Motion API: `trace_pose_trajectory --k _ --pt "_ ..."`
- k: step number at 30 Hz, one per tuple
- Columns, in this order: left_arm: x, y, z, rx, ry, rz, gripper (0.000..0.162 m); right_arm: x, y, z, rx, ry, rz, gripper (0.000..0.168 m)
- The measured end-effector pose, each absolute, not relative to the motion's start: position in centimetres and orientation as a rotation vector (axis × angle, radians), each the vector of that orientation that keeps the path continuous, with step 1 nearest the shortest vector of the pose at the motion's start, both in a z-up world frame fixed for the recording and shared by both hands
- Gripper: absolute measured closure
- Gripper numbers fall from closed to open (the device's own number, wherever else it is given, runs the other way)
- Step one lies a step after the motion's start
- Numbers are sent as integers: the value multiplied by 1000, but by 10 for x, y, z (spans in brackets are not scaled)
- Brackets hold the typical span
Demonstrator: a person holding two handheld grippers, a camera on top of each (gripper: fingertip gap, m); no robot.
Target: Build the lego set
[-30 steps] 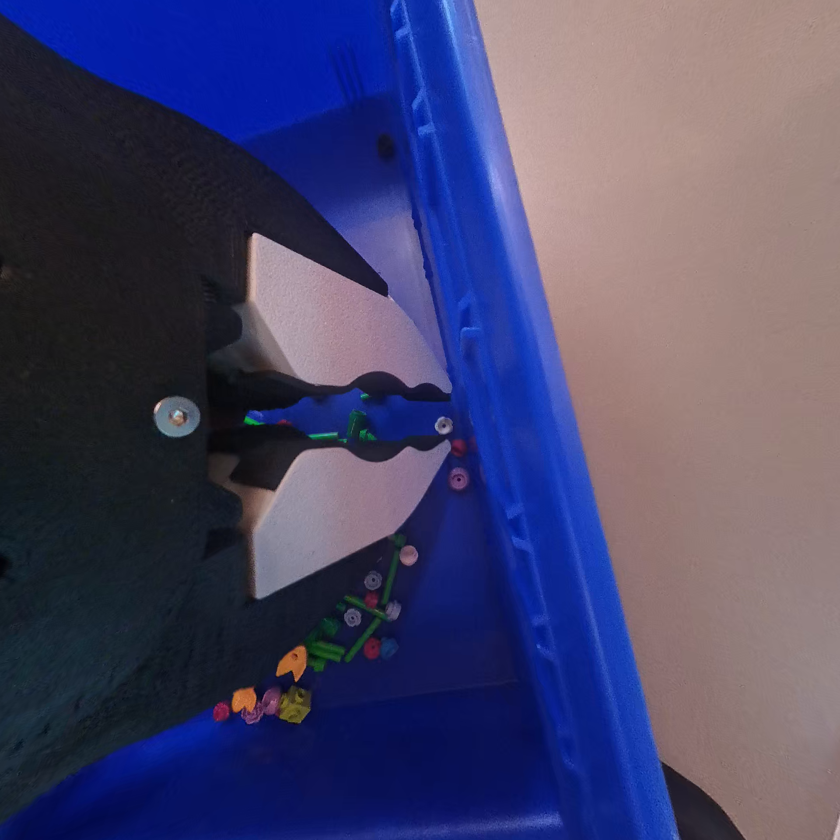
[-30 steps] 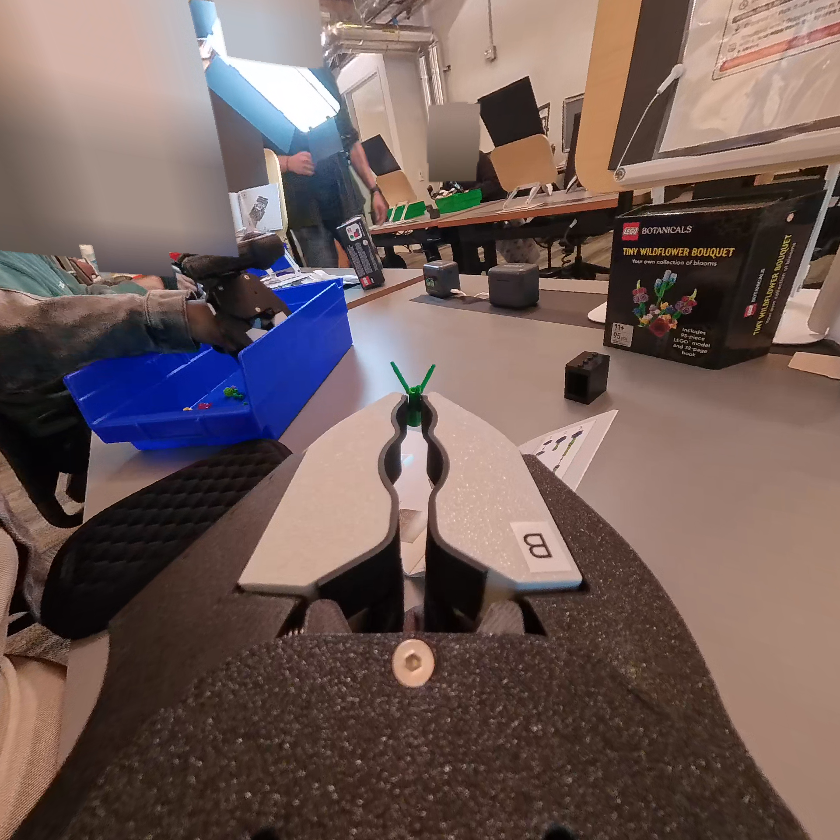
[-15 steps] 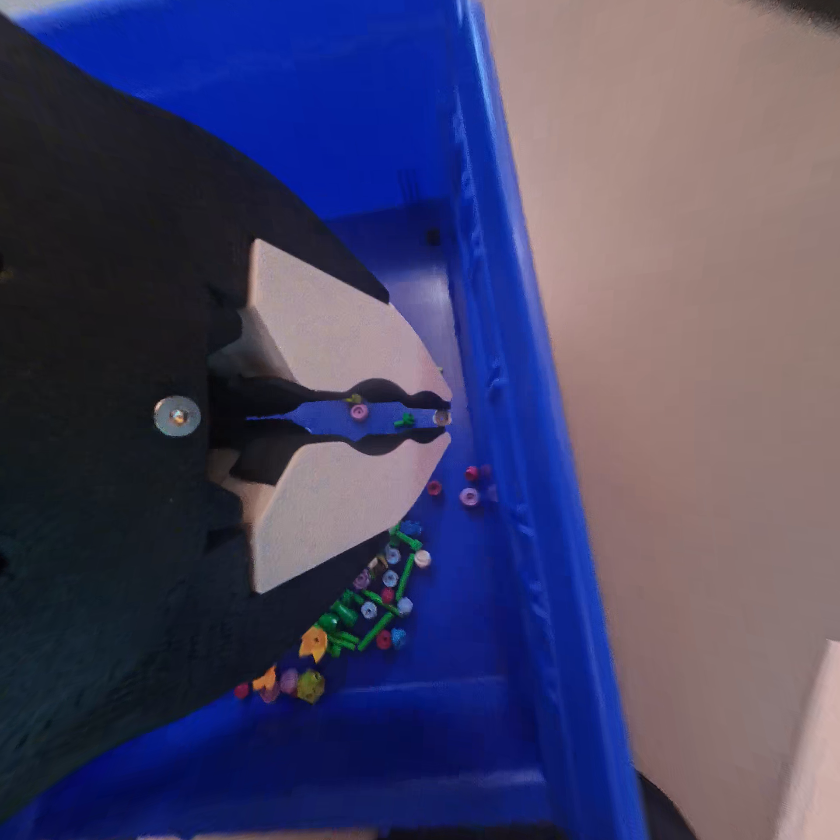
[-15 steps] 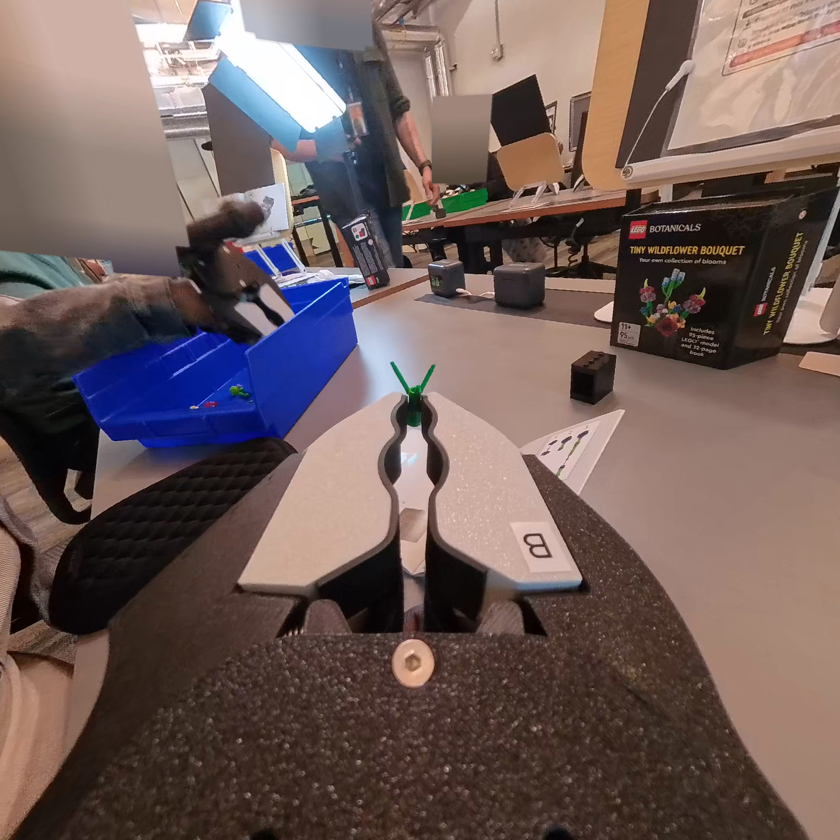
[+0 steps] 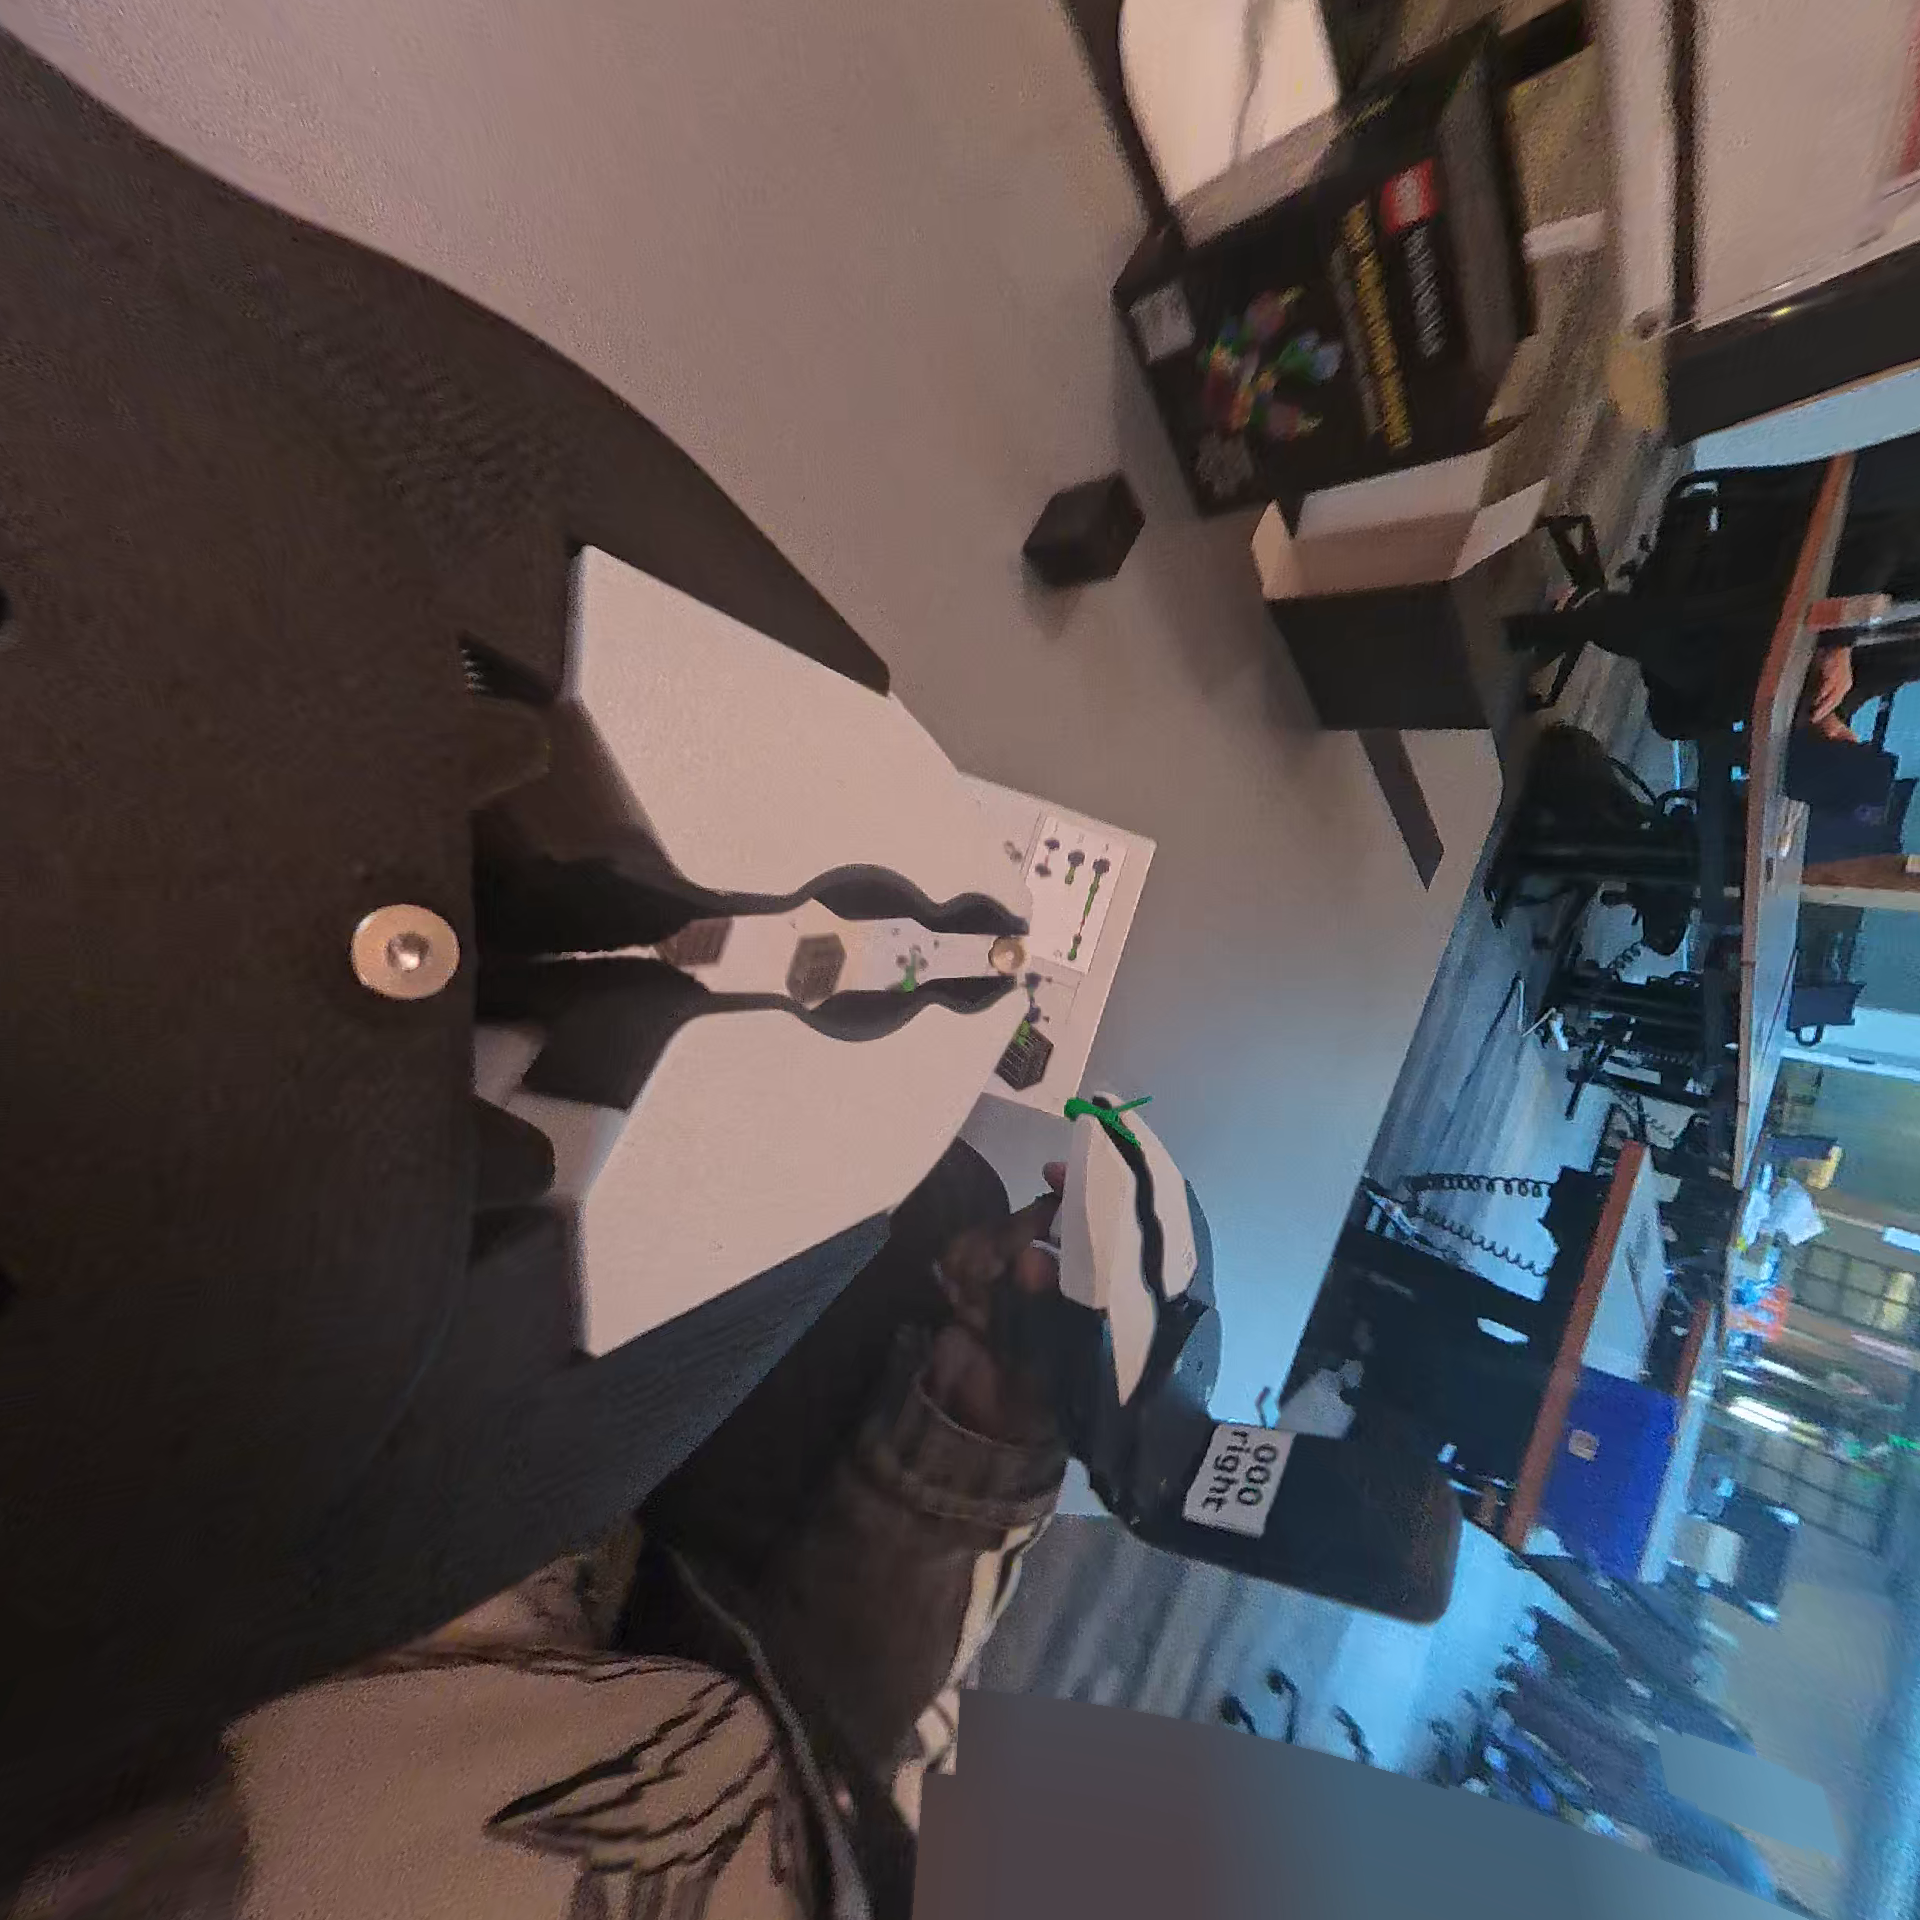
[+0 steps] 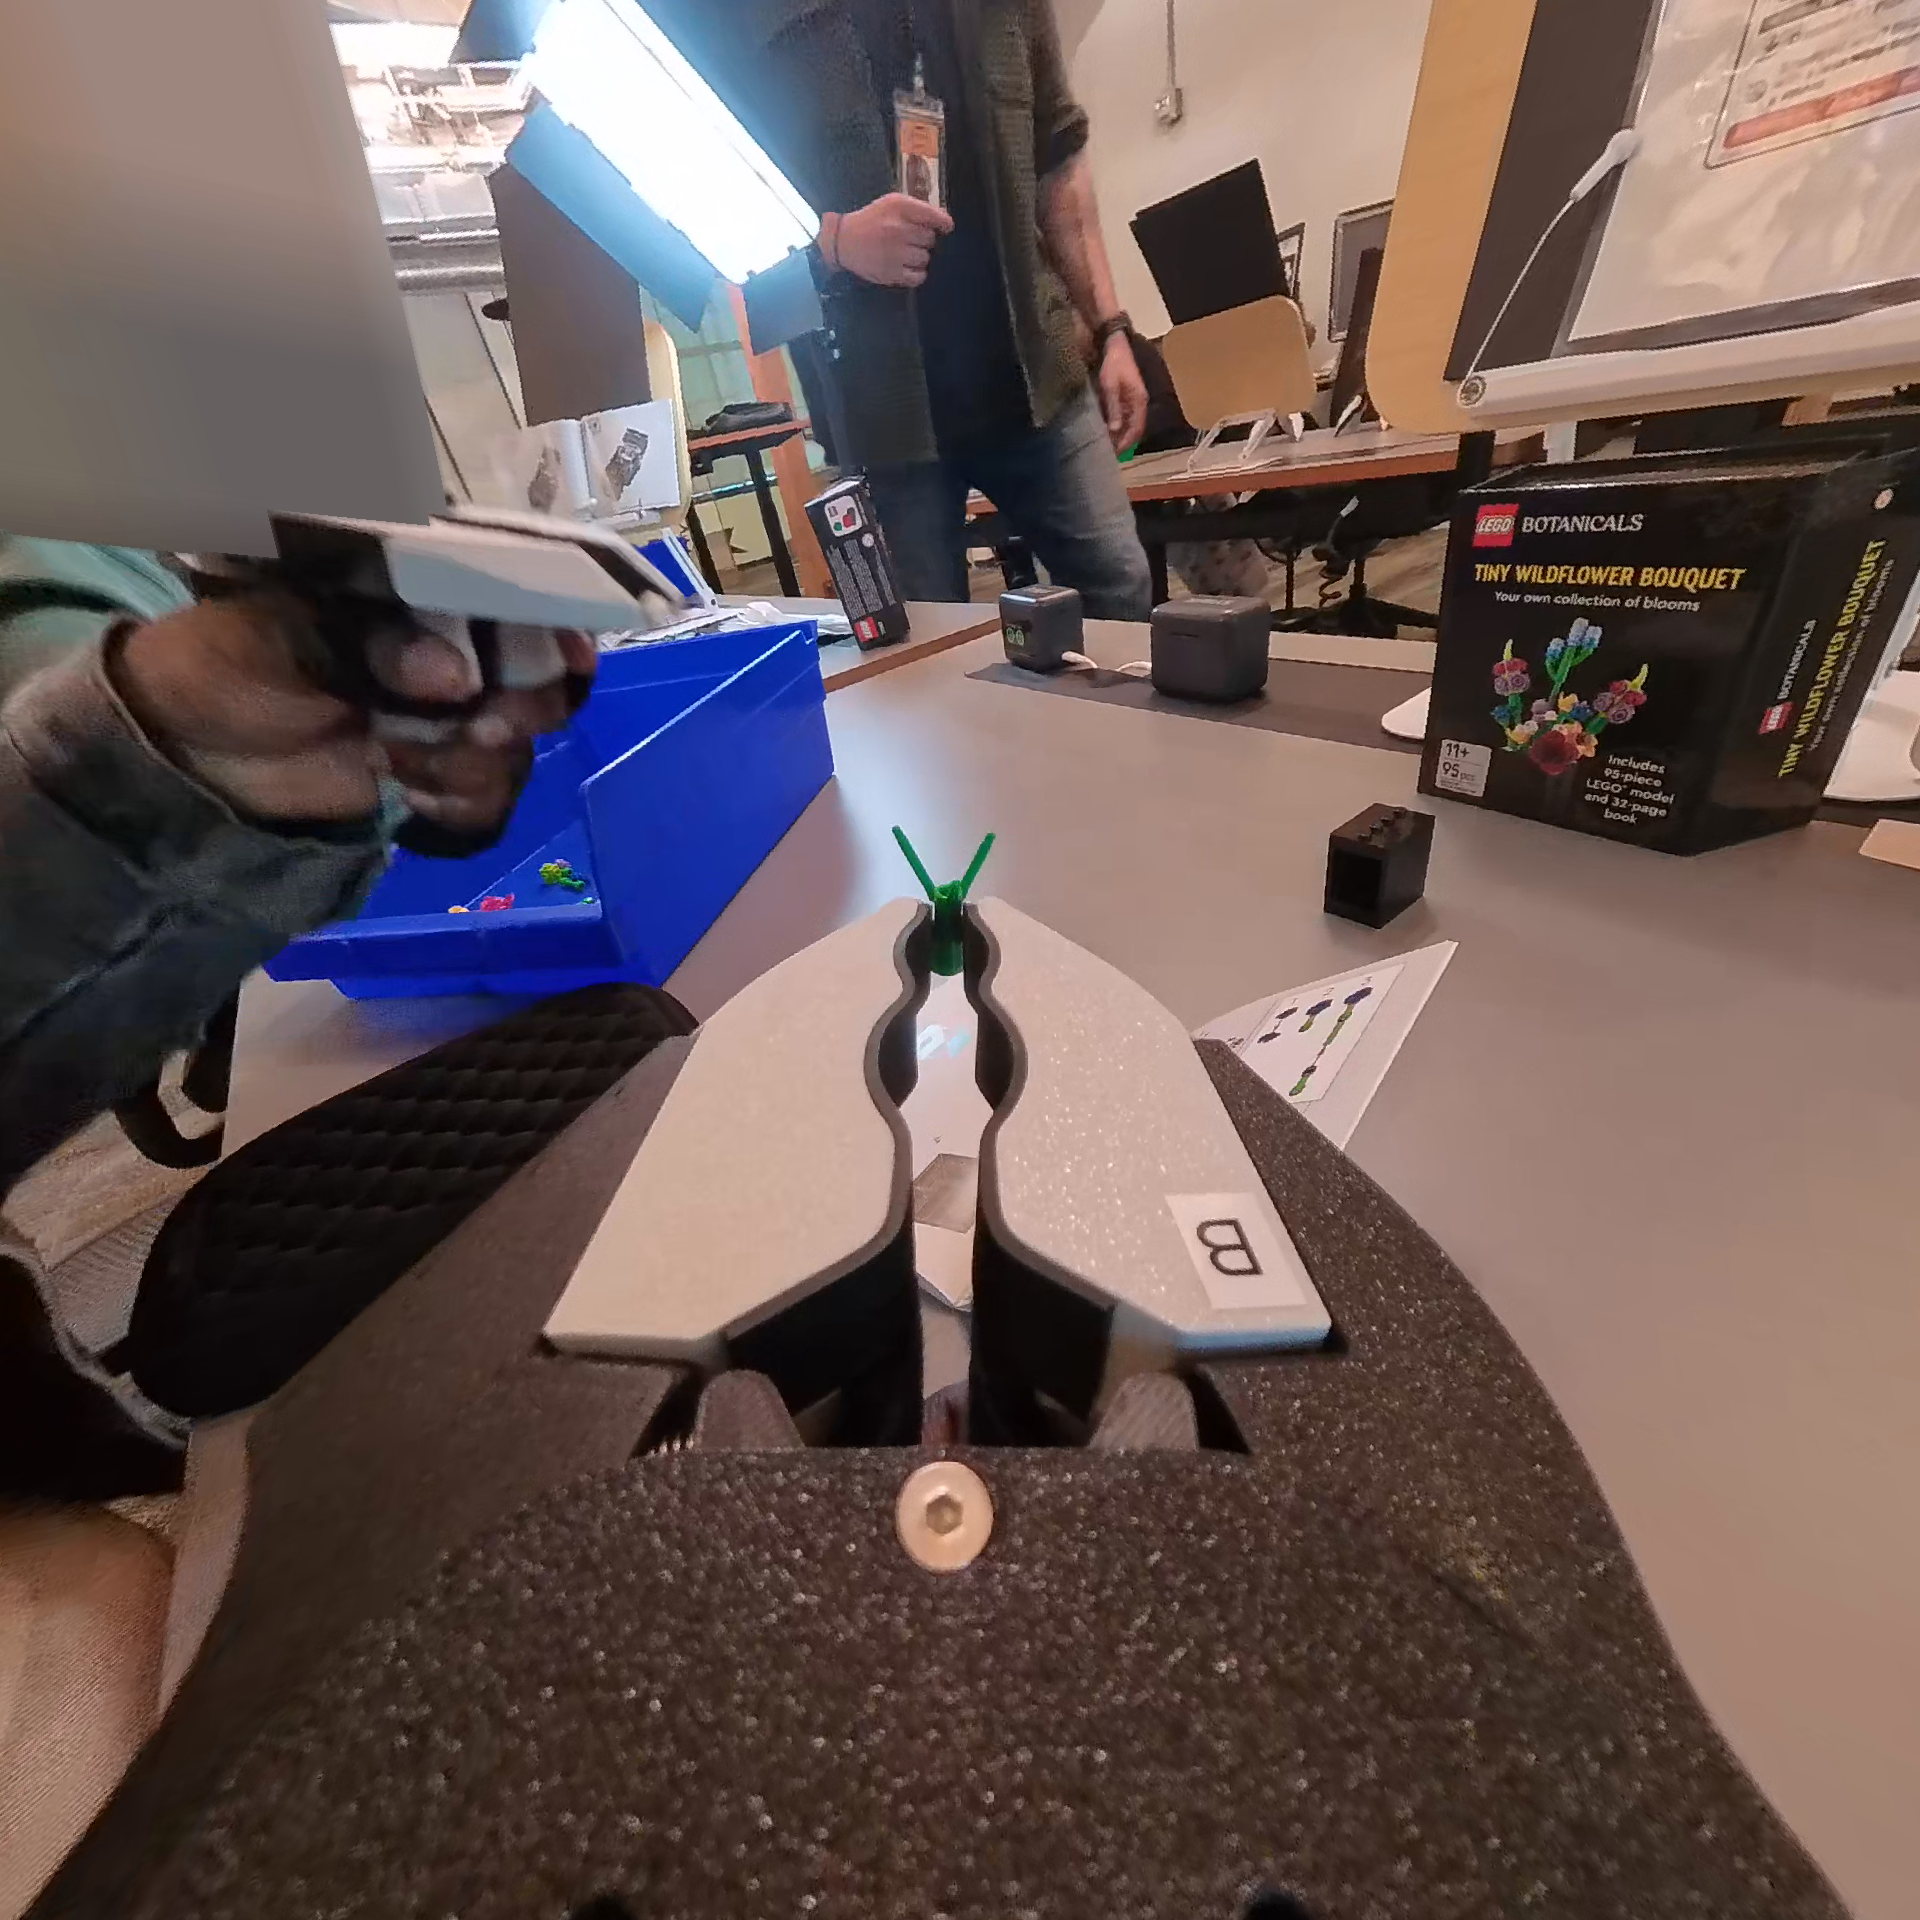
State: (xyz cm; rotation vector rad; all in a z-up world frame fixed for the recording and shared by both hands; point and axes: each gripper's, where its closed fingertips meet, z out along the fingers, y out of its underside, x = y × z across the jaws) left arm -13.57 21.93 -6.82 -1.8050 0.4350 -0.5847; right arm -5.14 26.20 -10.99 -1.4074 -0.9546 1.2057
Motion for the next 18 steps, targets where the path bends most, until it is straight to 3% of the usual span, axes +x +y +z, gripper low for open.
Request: trace_pose_trajectory --k 8,14,18 --pt "-111 255 -169 -2085 436 -562 154 -54 259 -114 -1412 -982 1210 164" --pt "-115 259 -189 -2154 462 -528 154 -53 260 -113 -1407 -974 1225 164" --pt "-116 263 -193 -2186 473 -474 129 -57 257 -117 -1408 -1012 1186 164"
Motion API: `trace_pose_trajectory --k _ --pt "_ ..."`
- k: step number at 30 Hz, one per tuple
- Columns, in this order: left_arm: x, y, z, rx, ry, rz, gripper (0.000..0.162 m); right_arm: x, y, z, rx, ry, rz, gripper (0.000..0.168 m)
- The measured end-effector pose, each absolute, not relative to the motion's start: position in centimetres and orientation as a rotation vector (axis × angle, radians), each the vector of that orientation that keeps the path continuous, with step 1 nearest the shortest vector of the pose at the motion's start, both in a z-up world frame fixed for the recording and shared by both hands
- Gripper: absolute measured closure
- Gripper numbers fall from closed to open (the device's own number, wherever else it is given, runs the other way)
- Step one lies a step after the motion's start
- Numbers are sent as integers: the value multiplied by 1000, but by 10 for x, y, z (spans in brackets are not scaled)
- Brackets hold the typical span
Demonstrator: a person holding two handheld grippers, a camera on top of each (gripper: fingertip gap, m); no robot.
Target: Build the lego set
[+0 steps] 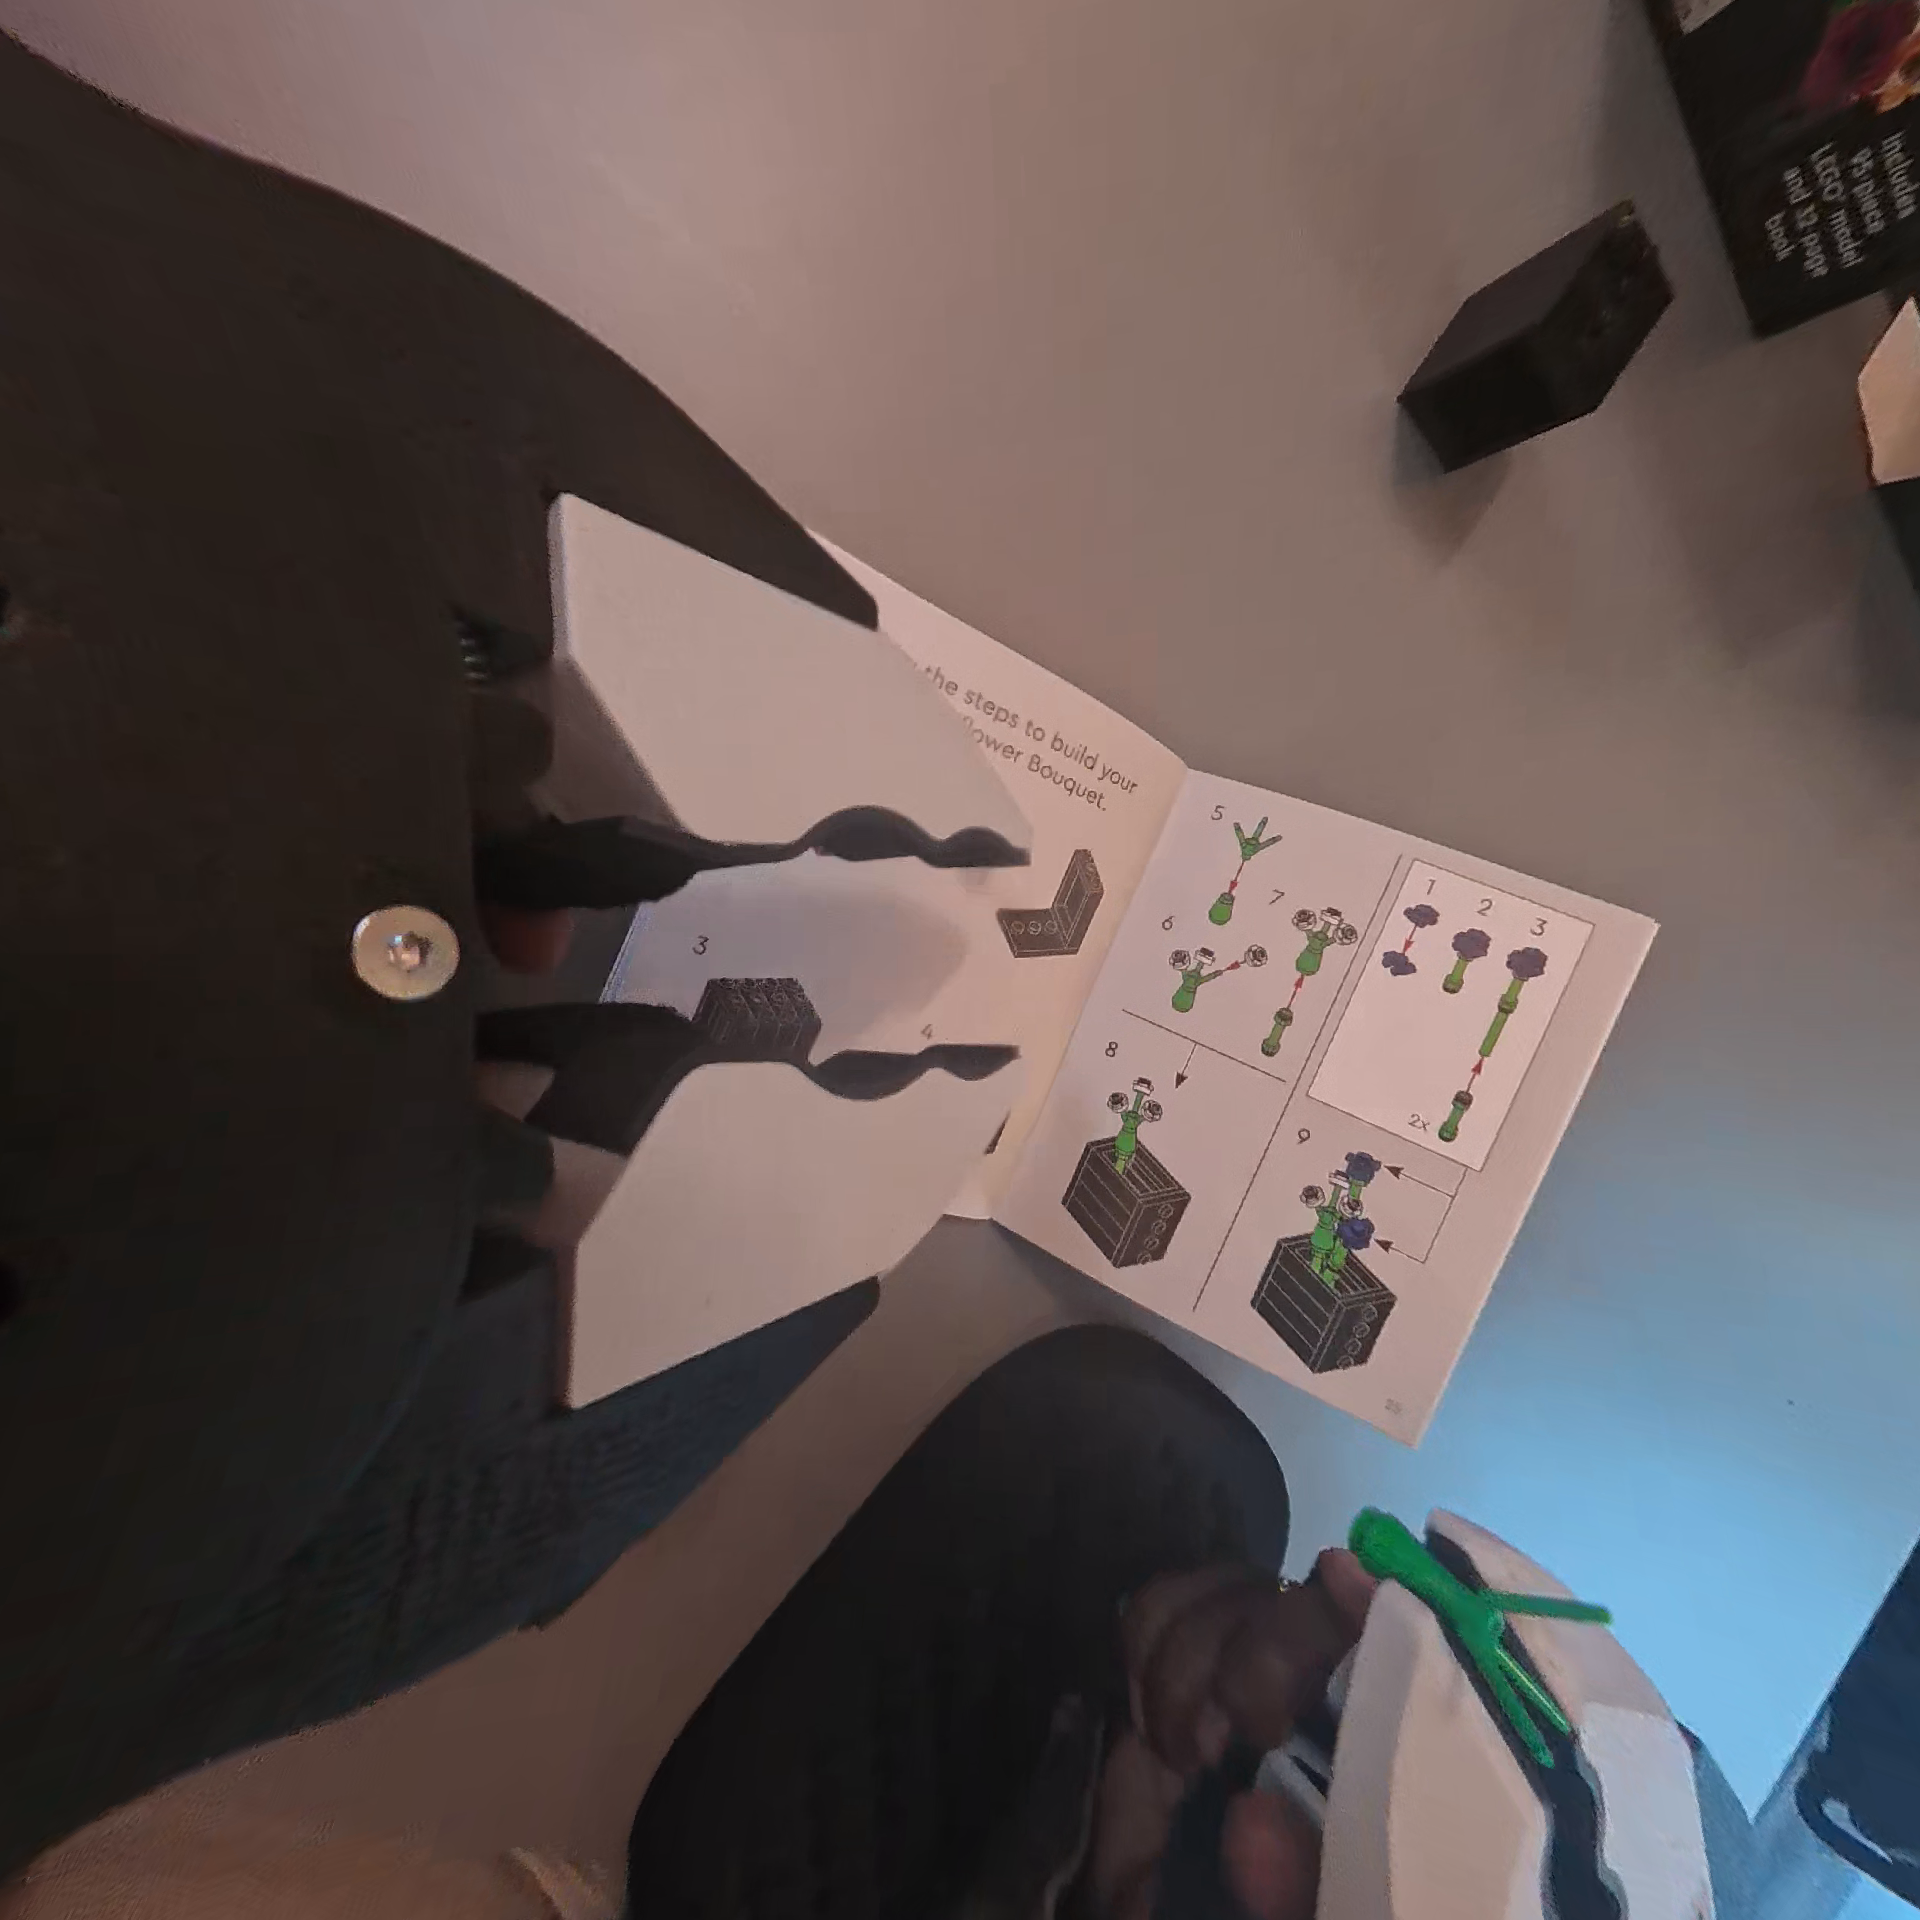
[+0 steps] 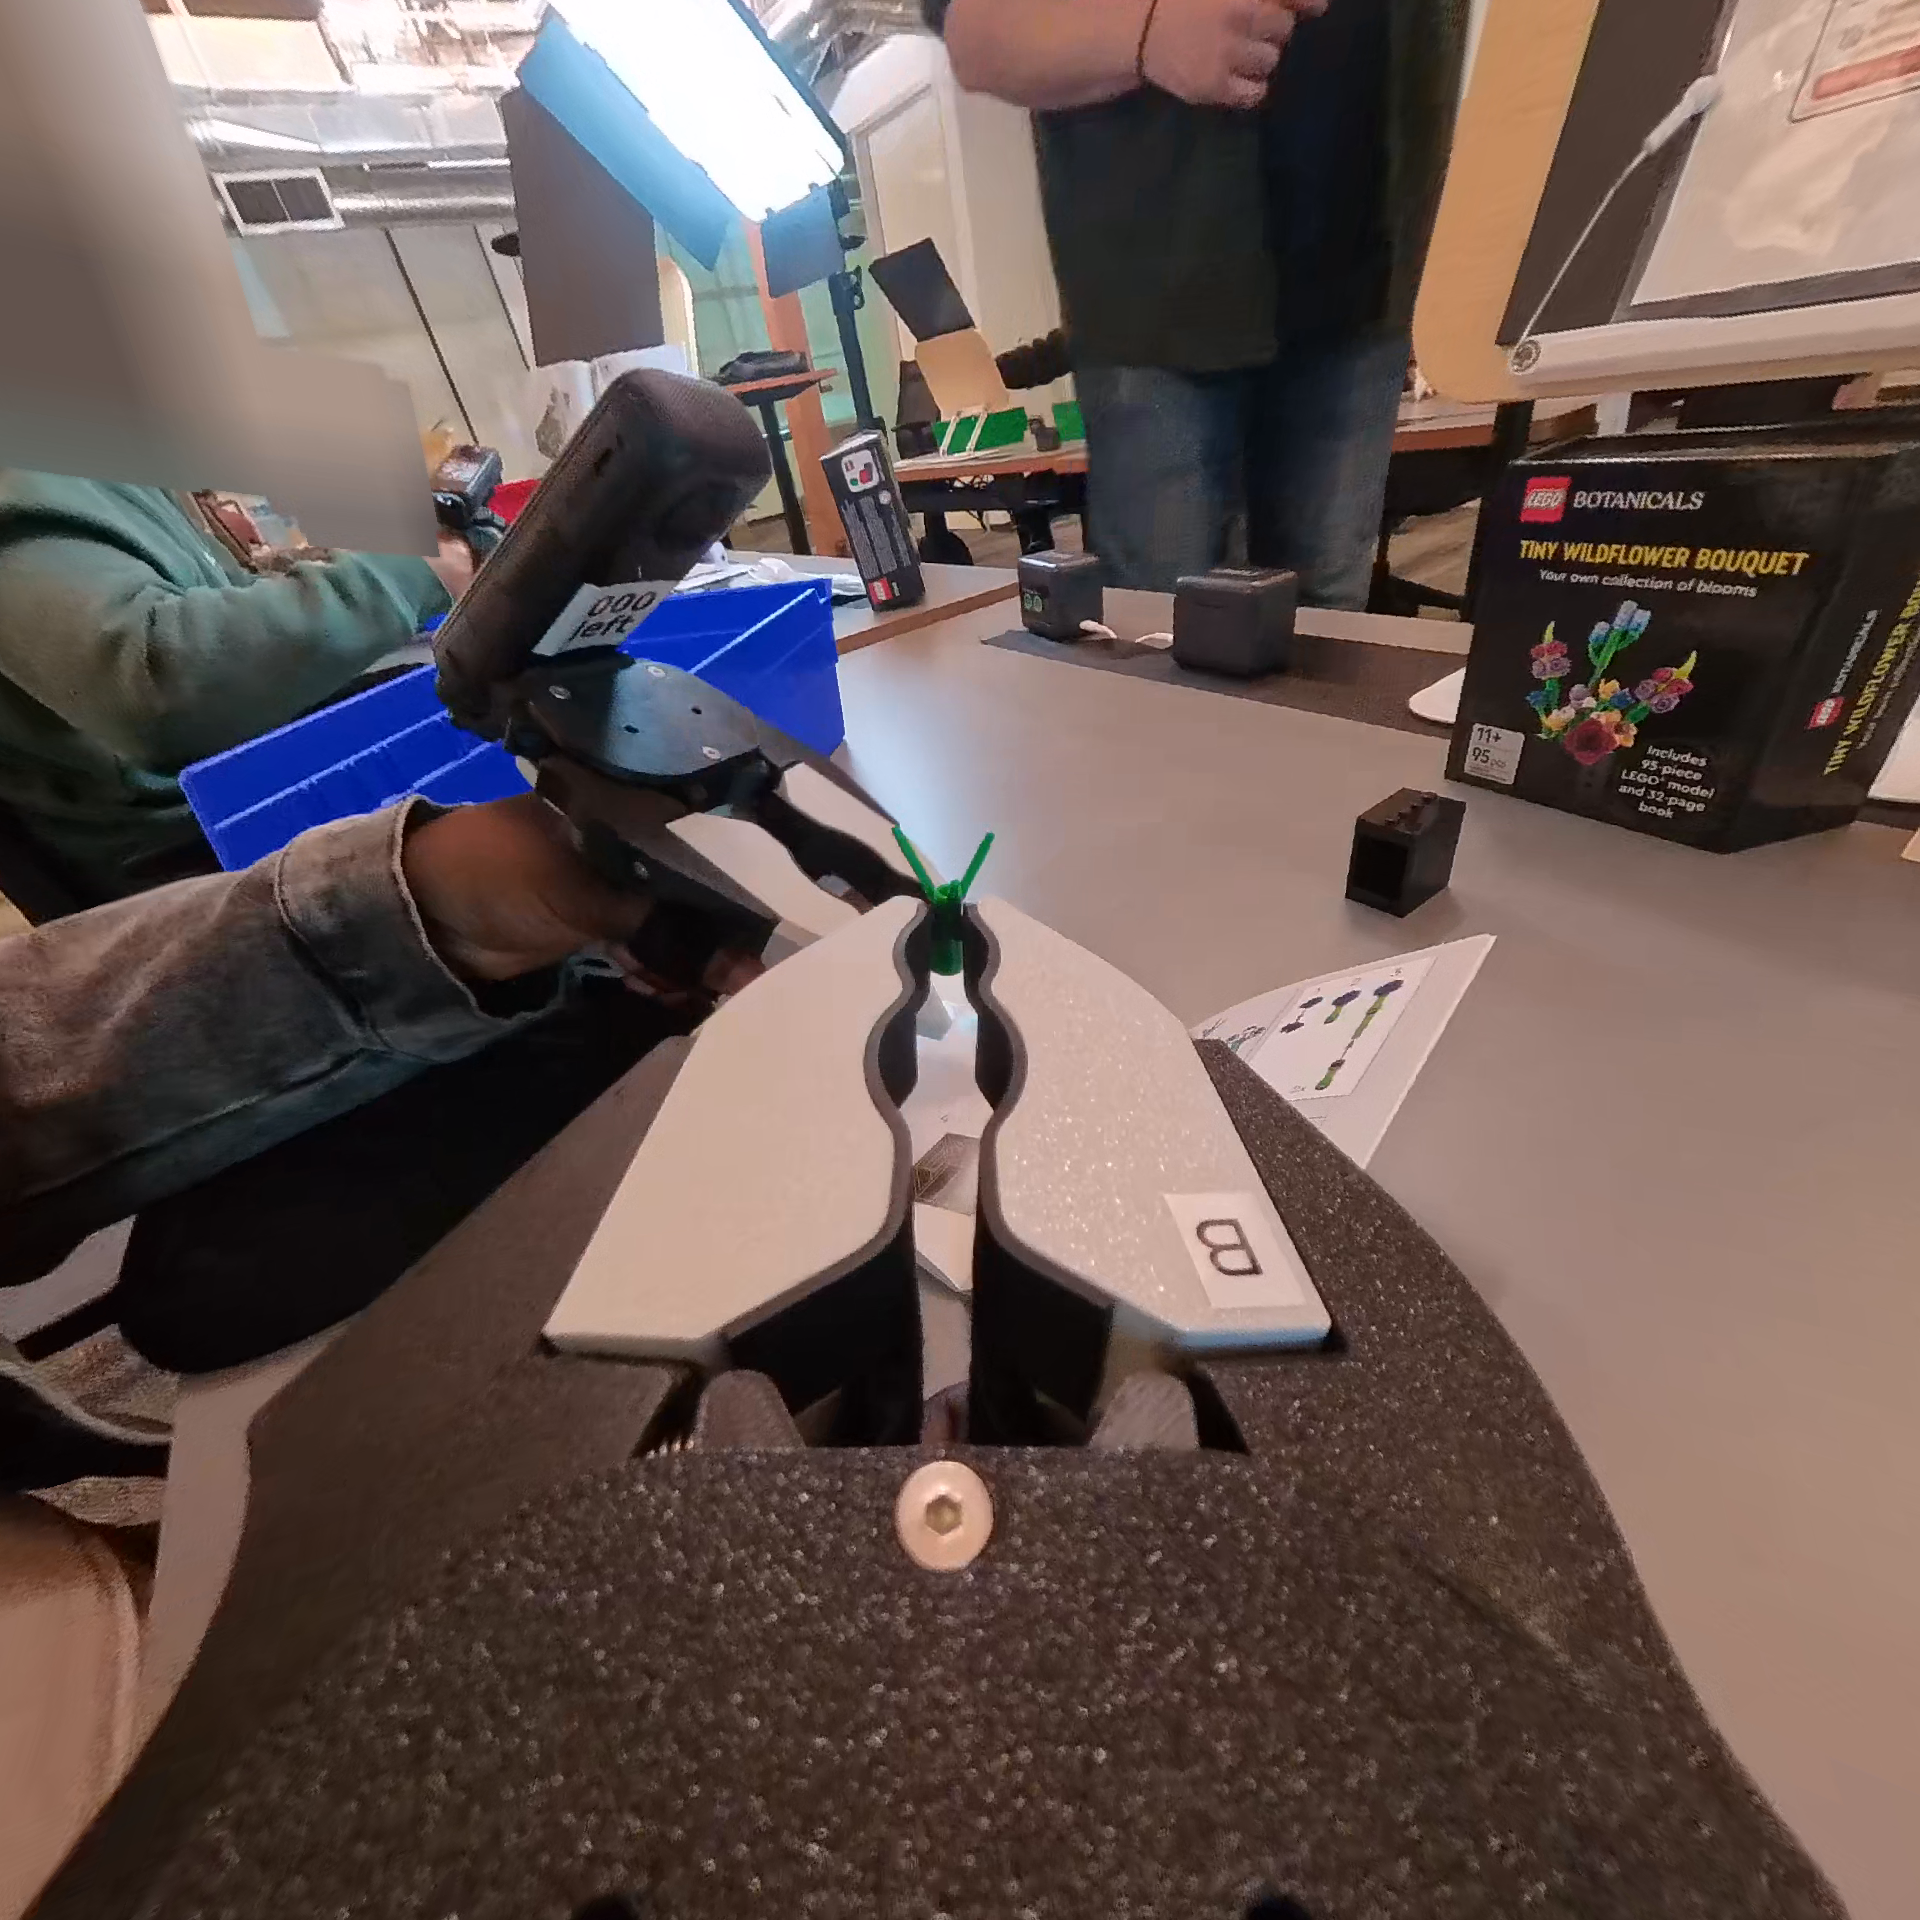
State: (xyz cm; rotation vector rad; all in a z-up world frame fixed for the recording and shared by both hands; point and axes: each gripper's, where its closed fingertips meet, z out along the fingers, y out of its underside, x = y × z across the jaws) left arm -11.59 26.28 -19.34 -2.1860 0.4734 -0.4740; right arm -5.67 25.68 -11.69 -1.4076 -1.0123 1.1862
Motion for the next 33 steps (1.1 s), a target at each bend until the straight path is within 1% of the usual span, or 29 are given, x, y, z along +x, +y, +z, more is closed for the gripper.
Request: trace_pose_trajectory --k 3,5,8,16,24,33 --pt "-116 263 -193 -2169 483 -466 128 -56 257 -117 -1405 -1010 1164 164" --pt "-117 263 -191 -2161 479 -474 123 -57 258 -118 -1415 -1010 1156 164" --pt "-117 263 -186 -2115 487 -472 120 -58 260 -121 -1431 -1014 1123 164" --pt "-121 257 -172 -2025 527 -386 115 -80 276 -150 -1664 -1105 944 164" --pt "-128 257 -170 -2005 473 -395 114 -88 294 -188 -1884 -1163 774 163" --pt "-129 257 -169 -1992 457 -422 114 -87 296 -189 -1890 -1136 783 164"
